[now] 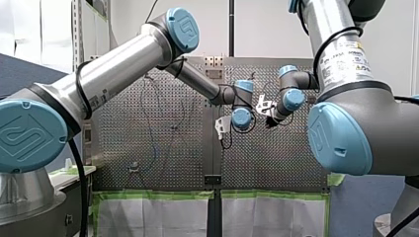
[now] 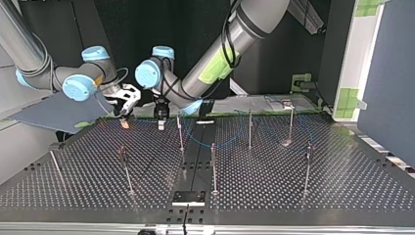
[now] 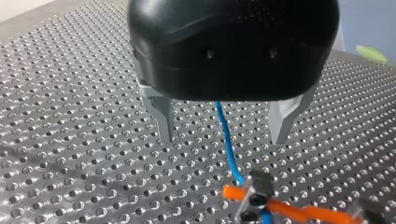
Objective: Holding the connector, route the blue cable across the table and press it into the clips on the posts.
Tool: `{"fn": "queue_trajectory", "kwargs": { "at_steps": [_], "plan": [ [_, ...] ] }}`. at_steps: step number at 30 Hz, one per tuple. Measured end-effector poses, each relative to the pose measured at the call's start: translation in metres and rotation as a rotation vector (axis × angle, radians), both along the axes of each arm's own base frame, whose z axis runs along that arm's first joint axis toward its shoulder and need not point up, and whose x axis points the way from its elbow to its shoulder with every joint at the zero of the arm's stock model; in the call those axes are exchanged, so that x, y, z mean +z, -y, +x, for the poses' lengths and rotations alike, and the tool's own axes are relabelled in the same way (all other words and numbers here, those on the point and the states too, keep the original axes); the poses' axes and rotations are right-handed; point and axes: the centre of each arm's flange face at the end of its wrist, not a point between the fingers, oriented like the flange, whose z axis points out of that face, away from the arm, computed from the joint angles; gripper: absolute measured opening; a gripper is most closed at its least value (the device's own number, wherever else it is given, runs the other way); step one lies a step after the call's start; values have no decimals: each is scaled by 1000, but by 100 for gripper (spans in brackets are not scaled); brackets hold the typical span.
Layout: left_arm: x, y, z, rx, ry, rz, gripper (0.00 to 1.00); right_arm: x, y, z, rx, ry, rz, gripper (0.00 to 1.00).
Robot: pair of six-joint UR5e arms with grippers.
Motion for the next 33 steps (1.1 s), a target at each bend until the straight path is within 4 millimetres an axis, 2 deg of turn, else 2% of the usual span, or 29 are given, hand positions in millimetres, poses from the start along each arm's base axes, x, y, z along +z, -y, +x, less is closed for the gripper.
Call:
{"fn": "queue_trajectory", "kwargs": {
  "at_steps": [9, 18, 19, 20, 21, 22, 23, 24, 25, 26, 27, 28, 33],
  "plan": [
    [-23, 9, 4, 6, -44, 22, 100, 1, 1, -1, 6, 8, 0, 0],
    [-24, 15, 6, 12, -47, 21, 100, 1, 2, -2, 4, 9, -2, 0],
    [-24, 15, 6, 13, -46, 24, 90, 1, 2, -2, 3, 9, -2, 0],
    [-24, 15, 6, 14, -45, 28, 73, 1, 2, -2, 3, 9, -3, 0],
    [-24, 15, 5, 15, -44, 30, 73, 1, 2, -2, 3, 9, -3, 0],
    [-24, 16, 5, 16, -44, 32, 62, 1, 2, -2, 3, 9, -3, 0],
    [-24, 16, 5, 16, -42, 34, 43, 1, 2, -2, 3, 9, -3, 0],
    [-24, 16, 5, 17, -41, 35, 43, 1, 2, -2, 3, 9, -2, 0],
    [-23, 15, 6, 19, -41, 36, 24, 1, 2, -2, 3, 9, -3, 0],
    [-23, 15, 6, 21, -39, 36, 11, 1, 2, -2, 3, 9, -3, 0],
    [-23, 15, 6, 23, -39, 37, 11, 1, 2, -2, 3, 9, -3, 0],
    [-23, 15, 6, 24, -38, 37, 0, 1, 2, -3, 3, 9, -3, 0],
    [-22, 15, 6, 37, -33, 31, 0, 2, 2, -3, 2, 10, -4, 0]
  ]
}}
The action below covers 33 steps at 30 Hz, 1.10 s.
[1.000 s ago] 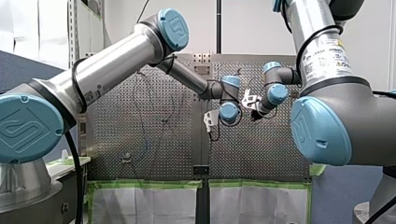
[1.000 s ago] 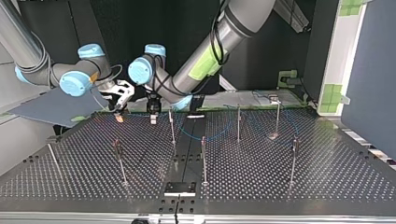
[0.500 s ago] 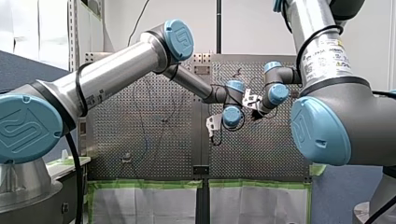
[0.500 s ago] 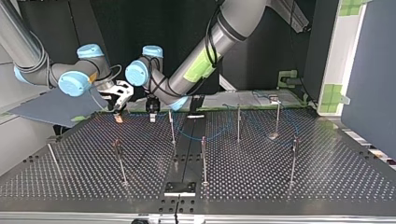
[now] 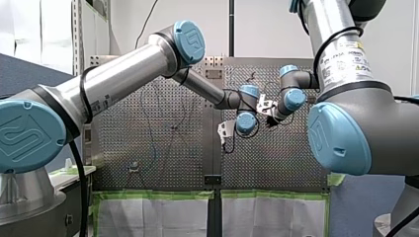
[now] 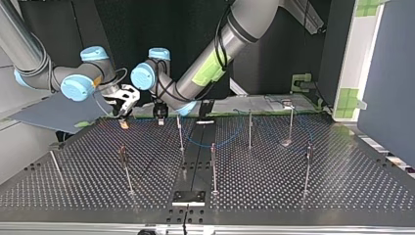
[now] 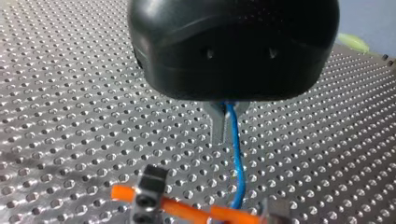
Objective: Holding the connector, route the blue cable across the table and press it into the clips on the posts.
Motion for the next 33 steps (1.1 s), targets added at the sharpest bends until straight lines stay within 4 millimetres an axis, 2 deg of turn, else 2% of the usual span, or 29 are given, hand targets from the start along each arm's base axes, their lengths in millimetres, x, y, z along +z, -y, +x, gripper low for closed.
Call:
{"fn": "queue_trajectory", "kwargs": {
  "at_steps": [6, 10, 16, 26, 33],
  "plan": [
    [9, 2, -2, 27, 5, 0, 0, 4, 2, 1, 4, 2, -8, 0],
    [18, 2, -6, 48, -1, 4, 0, 15, 4, 1, 6, 2, -22, 0],
    [44, 1, -17, 80, 3, -2, 0, 51, 4, 1, 6, 20, -75, 0],
    [108, 2, -34, 97, 55, -59, 0, 115, -5, 0, 29, 49, -141, 0],
    [134, 0, -40, 100, 77, -82, 0, 149, -14, -4, 34, 67, -167, 0]
  ]
}}
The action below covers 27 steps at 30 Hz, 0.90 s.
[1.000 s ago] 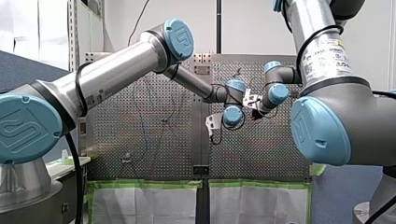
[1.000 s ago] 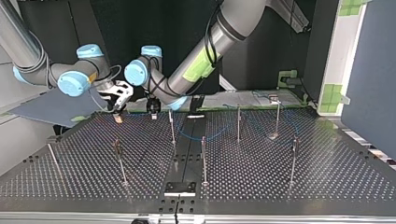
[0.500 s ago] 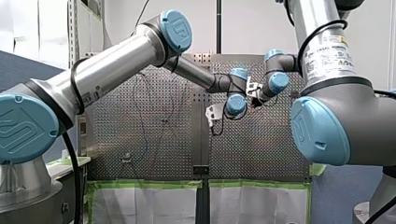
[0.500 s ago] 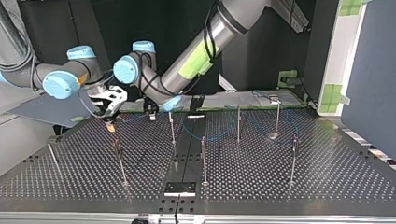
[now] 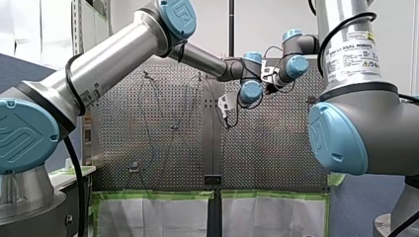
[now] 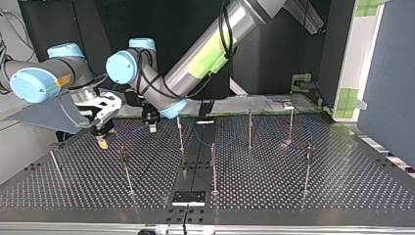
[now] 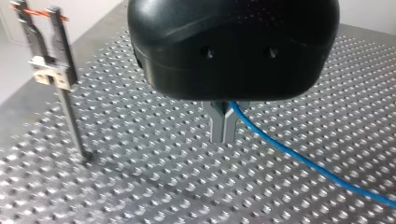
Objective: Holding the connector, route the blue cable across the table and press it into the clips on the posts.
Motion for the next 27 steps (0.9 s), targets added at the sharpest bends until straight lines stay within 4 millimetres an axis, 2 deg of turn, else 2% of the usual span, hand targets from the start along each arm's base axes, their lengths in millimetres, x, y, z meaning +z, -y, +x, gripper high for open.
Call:
{"fn": "queue_trajectory", "kwargs": {
  "at_steps": [8, 17, 27],
  "plan": [
    [32, -3, -8, 9, 29, -30, 0, 31, -9, -9, -6, 13, -26, 0],
    [58, -7, -13, 9, 53, -55, 0, 49, -15, -12, -2, 18, -40, 0],
    [67, -14, -5, 19, 71, -68, 0, 61, -15, -11, 20, 26, -56, 0]
  ]
}}
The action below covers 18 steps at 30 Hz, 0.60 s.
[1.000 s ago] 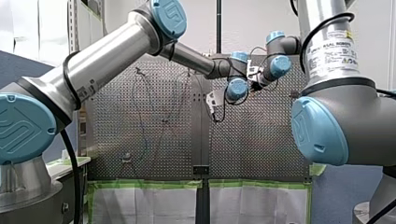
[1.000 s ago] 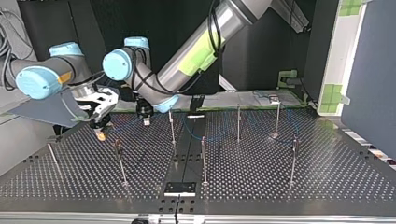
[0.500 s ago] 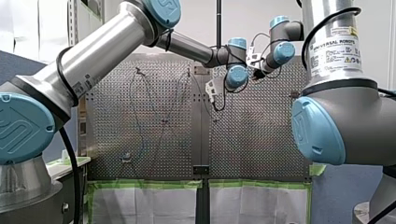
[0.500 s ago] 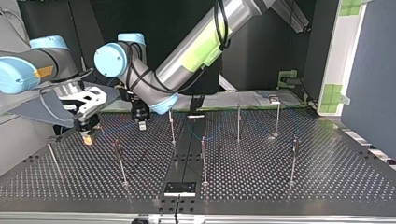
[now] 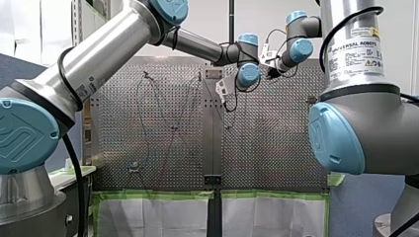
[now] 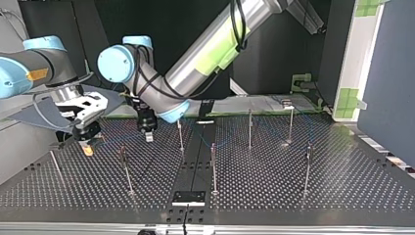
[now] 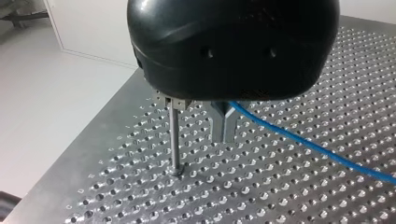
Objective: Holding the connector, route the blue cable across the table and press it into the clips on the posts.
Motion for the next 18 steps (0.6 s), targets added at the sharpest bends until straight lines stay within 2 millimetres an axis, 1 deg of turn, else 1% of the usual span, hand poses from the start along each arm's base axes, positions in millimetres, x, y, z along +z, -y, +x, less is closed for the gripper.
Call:
{"fn": "queue_trajectory", "kwargs": {
  "at_steps": [12, 18],
  "plan": [
    [9, 1, 20, -39, 71, -6, 0, 13, 6, 1, 20, 17, -23, 0],
    [13, -2, 36, -61, 111, -23, 0, 5, 15, -1, 18, 16, -13, 0]
  ]
}}
